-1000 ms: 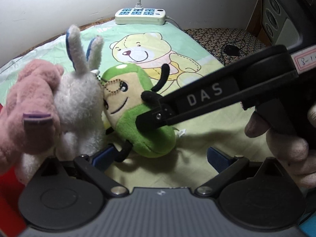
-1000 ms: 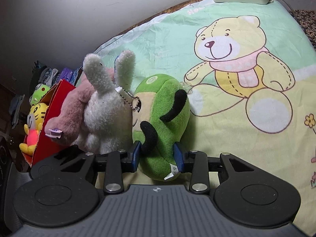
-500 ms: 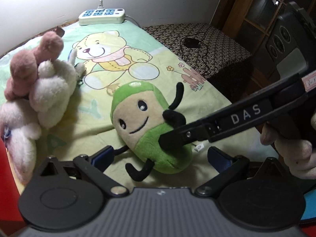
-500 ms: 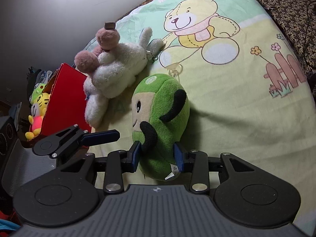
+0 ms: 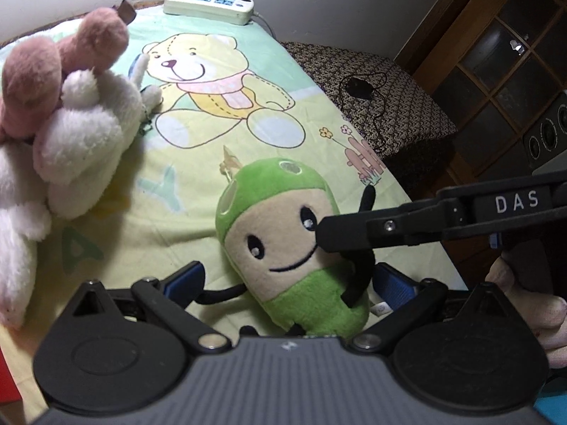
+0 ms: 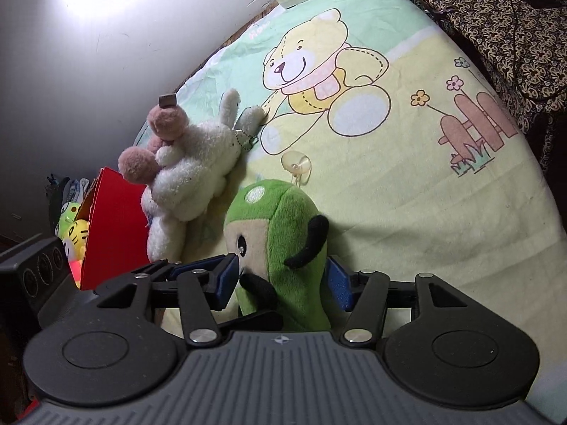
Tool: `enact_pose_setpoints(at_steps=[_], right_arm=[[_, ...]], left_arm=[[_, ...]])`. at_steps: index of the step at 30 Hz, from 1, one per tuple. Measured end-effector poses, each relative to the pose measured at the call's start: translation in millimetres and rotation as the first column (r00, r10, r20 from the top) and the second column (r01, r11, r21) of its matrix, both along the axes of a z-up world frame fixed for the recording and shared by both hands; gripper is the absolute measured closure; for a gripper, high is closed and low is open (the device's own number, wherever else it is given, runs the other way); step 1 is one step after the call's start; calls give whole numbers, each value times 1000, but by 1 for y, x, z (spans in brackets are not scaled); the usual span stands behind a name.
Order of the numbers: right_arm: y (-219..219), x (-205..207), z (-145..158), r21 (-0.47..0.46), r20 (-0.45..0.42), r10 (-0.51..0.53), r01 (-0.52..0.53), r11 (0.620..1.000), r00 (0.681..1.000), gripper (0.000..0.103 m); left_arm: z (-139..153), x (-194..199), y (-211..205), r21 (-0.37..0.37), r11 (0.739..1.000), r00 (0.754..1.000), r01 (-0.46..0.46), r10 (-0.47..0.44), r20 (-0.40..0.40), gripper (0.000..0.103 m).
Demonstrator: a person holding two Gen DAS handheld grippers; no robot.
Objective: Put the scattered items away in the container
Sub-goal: 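Grasp the green bean plush with the right gripper and lift it, then carry the green bean plush with the right gripper to the red box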
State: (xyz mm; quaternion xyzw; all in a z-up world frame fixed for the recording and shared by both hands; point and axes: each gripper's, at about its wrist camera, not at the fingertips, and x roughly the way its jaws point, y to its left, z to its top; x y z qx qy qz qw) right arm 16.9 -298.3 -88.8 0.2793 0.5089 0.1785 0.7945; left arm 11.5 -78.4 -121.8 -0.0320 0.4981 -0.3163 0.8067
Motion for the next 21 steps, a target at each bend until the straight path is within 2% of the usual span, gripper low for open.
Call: enact_pose_setpoints(at_steps=[8, 16, 21], right_arm=[[8, 15, -12, 51, -56, 28, -25, 998, 998, 45], [2, 3, -13, 88, -95, 24, -16, 996, 995, 50], [-2, -14, -4, 84, -99, 18, -10, 996, 995, 51]], left_arm=[[-11, 10, -16, 57, 998, 999, 16, -14, -40, 20], [-6, 0, -27, 115, 992, 998, 61, -61, 0, 27], [2, -16, -30, 122, 988, 995, 98, -99, 9, 29]])
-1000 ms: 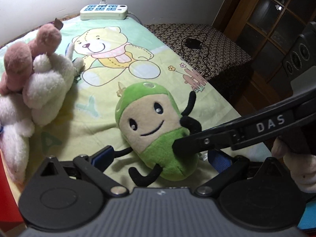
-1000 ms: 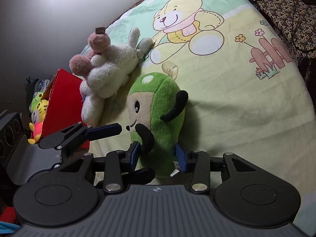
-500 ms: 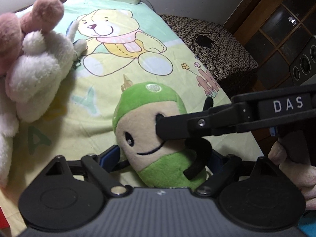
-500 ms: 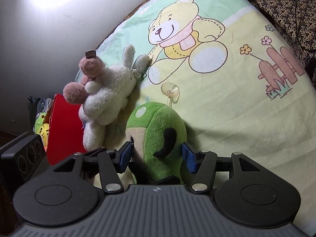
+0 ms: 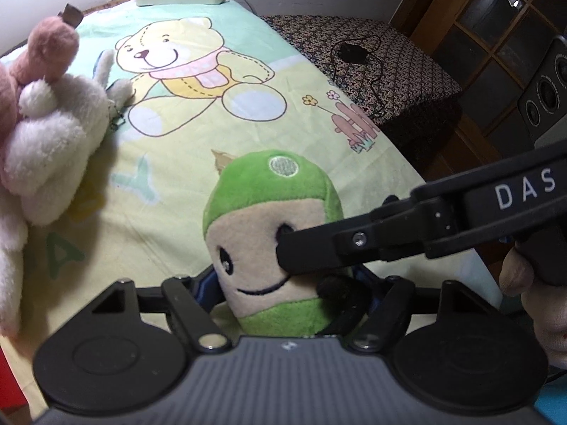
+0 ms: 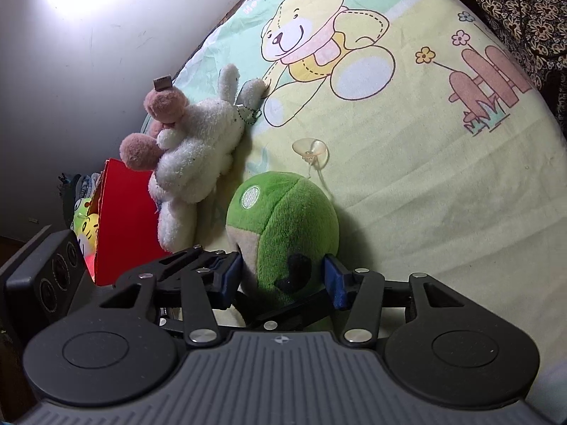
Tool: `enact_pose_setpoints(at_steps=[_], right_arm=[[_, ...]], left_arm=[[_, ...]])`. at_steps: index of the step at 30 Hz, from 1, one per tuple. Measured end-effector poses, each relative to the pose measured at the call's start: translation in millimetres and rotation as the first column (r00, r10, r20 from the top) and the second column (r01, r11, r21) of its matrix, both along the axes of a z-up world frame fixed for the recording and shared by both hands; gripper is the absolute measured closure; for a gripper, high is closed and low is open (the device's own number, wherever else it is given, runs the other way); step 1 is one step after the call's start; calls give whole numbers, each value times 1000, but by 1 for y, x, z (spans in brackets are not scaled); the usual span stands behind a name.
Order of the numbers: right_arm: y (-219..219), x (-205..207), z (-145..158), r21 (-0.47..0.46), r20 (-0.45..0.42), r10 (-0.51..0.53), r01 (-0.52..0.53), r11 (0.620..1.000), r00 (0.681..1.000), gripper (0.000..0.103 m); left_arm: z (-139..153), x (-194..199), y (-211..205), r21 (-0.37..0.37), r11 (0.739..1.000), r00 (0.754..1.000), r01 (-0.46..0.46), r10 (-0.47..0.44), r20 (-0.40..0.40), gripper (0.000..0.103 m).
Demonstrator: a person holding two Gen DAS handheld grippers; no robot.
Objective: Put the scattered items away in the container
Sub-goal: 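Carry the green bean plush with the right gripper to the red box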
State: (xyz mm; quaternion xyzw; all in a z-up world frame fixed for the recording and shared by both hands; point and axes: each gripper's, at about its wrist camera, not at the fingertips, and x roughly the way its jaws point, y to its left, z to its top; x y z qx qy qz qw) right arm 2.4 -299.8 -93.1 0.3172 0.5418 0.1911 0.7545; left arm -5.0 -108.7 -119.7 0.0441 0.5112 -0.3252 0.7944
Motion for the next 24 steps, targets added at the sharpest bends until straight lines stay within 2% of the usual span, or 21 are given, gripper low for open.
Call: enact_pose_setpoints(at_steps=[6, 11, 17, 24], right_arm=[[-2, -20, 12, 24, -1, -15, 15, 1000, 1000, 51], [8, -30, 28, 49, 35, 5, -7, 999, 999, 51], [34, -32, 49, 75, 91, 48, -55, 996, 995, 51], [79, -37, 80, 79, 176, 85, -100, 992, 981, 51]], left_arm=[[14, -24, 1, 5, 1000, 999, 29, -30, 43, 29], [31, -40, 16, -8, 1000, 996, 1, 0, 91, 29], [58, -53, 53, -66, 995, 988, -72, 81, 135, 29], [90, -60, 100, -80, 991, 973, -107, 121, 199, 29]])
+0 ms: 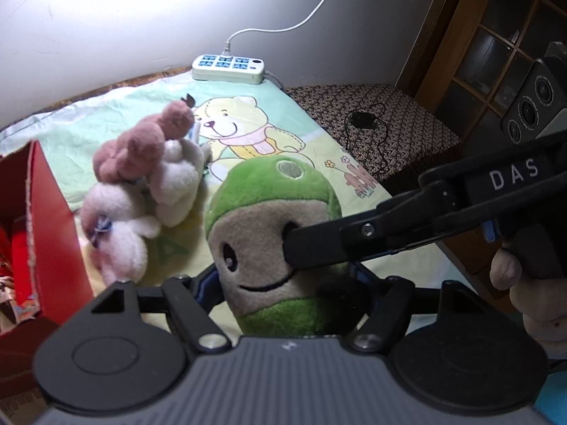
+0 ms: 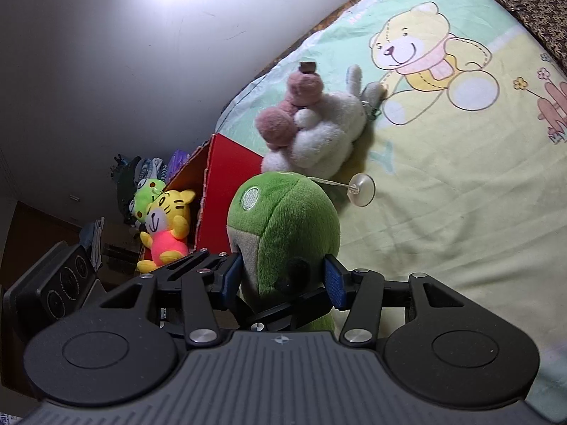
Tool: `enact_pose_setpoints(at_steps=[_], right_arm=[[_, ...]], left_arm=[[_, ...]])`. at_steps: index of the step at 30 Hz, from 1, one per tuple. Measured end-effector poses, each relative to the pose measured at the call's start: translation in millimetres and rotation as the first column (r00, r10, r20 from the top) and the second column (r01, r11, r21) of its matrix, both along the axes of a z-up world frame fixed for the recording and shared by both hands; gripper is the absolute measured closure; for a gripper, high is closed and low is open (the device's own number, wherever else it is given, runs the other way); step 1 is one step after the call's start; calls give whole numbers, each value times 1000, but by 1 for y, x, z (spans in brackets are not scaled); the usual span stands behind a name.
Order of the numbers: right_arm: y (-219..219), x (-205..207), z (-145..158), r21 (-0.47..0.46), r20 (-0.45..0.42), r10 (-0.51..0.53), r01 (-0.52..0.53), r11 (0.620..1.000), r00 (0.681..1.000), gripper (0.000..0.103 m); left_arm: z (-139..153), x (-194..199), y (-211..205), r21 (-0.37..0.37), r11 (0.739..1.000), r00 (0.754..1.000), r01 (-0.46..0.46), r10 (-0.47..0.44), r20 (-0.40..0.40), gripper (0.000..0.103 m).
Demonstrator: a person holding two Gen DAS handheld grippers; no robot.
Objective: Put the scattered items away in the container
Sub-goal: 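Carry the green bean plush with the right gripper to the red box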
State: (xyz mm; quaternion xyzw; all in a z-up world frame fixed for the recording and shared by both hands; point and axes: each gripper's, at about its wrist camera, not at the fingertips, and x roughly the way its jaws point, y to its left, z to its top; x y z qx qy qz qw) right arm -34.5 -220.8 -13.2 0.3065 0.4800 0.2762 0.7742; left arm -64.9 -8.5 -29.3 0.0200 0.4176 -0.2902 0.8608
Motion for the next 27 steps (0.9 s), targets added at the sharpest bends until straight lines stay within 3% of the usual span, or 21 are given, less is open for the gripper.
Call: enact_pose_setpoints(at_steps=[14, 23, 27], right_arm=[[105, 22, 54, 30, 169, 71, -77, 997, 983, 51], [170, 41, 61, 27, 236, 106, -115, 993, 966, 51], [197, 51, 53, 27, 242, 112, -122, 992, 964, 50]], left_arm=[[54, 9, 108, -5, 995, 985, -99, 99, 140, 29], [62, 25, 168, 5, 986, 971, -165, 161, 179, 28], [53, 39, 194, 21, 982, 970, -188, 183, 161, 28]])
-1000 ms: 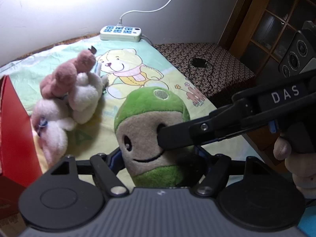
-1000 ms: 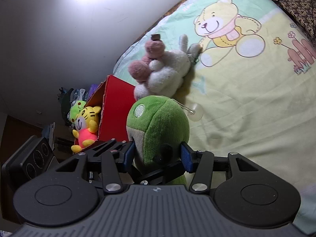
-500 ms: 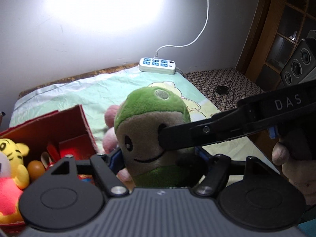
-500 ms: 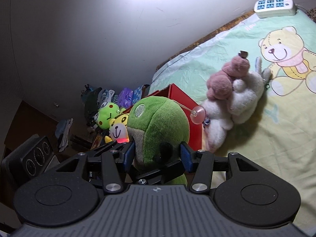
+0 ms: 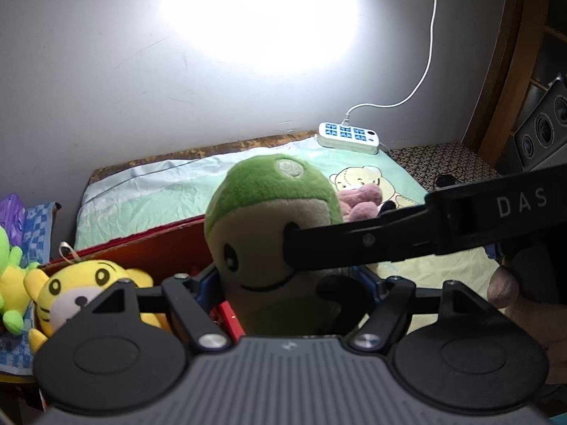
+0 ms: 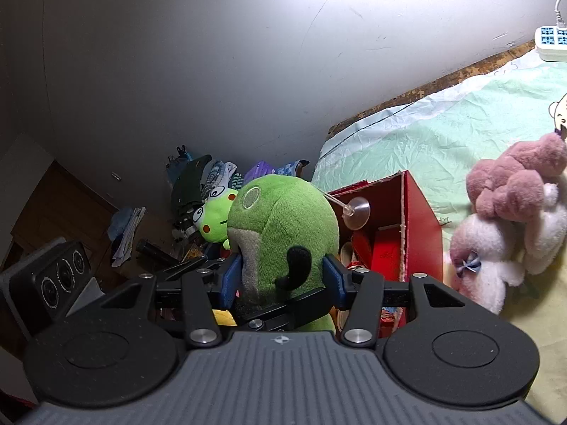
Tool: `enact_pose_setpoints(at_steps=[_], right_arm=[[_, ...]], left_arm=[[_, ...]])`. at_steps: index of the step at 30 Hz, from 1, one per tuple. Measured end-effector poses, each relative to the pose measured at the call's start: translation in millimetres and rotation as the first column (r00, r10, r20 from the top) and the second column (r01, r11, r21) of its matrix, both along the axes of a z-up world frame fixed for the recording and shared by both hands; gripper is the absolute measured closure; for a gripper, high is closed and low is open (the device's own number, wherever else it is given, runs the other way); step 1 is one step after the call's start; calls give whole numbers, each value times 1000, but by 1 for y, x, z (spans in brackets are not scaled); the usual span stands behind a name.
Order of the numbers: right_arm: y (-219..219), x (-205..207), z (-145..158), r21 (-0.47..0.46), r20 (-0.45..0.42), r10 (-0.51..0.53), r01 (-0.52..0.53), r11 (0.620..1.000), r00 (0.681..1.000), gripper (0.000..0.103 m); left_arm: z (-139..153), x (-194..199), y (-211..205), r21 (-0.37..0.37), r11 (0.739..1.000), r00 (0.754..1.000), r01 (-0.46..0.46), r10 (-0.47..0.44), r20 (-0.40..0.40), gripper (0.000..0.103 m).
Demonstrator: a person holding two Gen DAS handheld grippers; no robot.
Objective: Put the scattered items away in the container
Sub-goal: 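Carry the green bean plush with the right gripper to the red box, then lower the green plush into the box beside the tiger, open right gripper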
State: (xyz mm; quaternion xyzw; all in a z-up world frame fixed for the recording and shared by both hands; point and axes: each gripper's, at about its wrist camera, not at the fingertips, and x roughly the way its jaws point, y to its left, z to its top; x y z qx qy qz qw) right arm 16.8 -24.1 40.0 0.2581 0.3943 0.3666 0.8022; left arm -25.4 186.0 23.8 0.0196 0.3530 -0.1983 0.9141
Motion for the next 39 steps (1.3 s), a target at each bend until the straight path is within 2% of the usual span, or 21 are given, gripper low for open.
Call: enact_pose_setpoints(at_steps=[13, 18, 25, 28, 32, 35, 39], right_arm=[[57, 24, -72, 37, -209, -12, 20, 999, 978, 50], [69, 28, -77, 8, -215, -18, 20, 1000, 976, 51], [83, 30, -83, -80, -217, -12, -6, 997, 976, 51], [94, 30, -86, -156, -194, -4, -27, 987, 981, 52], [96, 30, -83, -183, -168, -1, -30, 983, 986, 50], [94, 27, -76, -211, -129, -1, -26, 977, 992, 45], [90, 22, -65, -220, -74, -10, -6, 975, 997, 45]], left_arm=[[-67, 26, 51, 61, 997, 984, -52, 62, -165, 28], [-76, 27, 60, 74, 995, 980, -69, 82, -180, 27], [-91, 32, 66, 97, 992, 972, -77, 96, -214, 26], [-99, 33, 60, 160, 985, 975, -67, 99, -199, 28], [-99, 35, 66, 126, 989, 972, -77, 103, -211, 27], [-98, 35, 65, 128, 989, 973, -69, 95, -211, 24], [-97, 33, 64, 134, 989, 974, -69, 96, -206, 23]])
